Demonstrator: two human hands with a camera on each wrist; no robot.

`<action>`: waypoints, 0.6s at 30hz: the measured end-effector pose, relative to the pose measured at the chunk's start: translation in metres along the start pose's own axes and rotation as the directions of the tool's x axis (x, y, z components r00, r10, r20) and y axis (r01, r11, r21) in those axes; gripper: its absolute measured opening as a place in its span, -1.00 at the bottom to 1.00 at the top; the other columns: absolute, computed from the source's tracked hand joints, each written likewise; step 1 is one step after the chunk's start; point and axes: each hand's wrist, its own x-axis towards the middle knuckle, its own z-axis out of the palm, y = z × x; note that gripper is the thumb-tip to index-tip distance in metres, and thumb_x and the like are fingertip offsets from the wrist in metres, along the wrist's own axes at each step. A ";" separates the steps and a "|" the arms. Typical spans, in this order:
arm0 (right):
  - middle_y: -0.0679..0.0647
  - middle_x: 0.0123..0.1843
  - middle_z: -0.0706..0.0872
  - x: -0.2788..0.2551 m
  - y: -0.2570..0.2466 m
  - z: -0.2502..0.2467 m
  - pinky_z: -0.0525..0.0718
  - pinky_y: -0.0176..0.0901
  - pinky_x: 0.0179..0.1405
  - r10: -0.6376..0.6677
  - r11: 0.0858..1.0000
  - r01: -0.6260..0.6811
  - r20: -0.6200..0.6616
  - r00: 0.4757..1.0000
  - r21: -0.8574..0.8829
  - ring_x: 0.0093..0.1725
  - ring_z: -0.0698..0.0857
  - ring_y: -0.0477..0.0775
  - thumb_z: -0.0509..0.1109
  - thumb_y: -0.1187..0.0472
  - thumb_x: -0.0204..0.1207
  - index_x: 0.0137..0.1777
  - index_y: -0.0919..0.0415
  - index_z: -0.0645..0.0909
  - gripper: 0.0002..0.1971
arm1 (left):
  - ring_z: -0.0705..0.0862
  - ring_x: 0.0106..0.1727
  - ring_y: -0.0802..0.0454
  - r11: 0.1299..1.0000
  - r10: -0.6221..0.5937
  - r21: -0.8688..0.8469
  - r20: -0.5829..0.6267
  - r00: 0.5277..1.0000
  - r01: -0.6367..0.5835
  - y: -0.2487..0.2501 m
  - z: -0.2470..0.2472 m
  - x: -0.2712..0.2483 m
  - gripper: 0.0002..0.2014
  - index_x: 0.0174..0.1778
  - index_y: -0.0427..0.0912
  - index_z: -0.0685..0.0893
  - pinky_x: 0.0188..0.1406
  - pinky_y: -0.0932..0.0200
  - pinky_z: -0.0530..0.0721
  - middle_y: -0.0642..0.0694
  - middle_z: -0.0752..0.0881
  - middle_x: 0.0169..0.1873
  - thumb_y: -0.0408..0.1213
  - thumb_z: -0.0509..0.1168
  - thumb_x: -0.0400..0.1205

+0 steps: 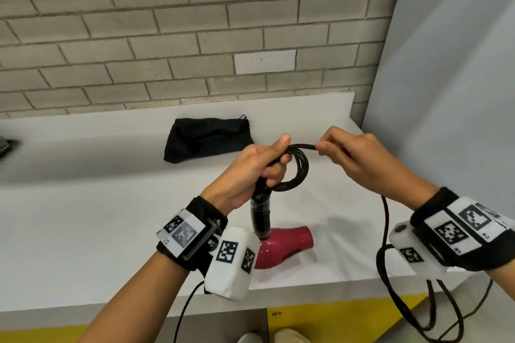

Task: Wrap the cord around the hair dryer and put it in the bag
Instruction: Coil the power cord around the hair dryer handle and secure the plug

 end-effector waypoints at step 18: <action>-0.04 -0.48 0.68 -0.068 0.046 -0.018 0.55 -0.02 -0.64 0.148 0.889 -0.099 0.074 0.986 -0.446 -0.52 0.65 0.24 0.14 -0.15 0.59 0.08 -0.09 0.53 -0.76 | 0.34 -0.57 0.10 0.998 0.031 -0.054 -0.162 0.986 -0.040 0.013 -0.048 -0.003 -0.68 -0.25 -0.23 0.52 -0.47 0.29 0.36 0.09 0.28 -0.65 -0.16 0.06 0.75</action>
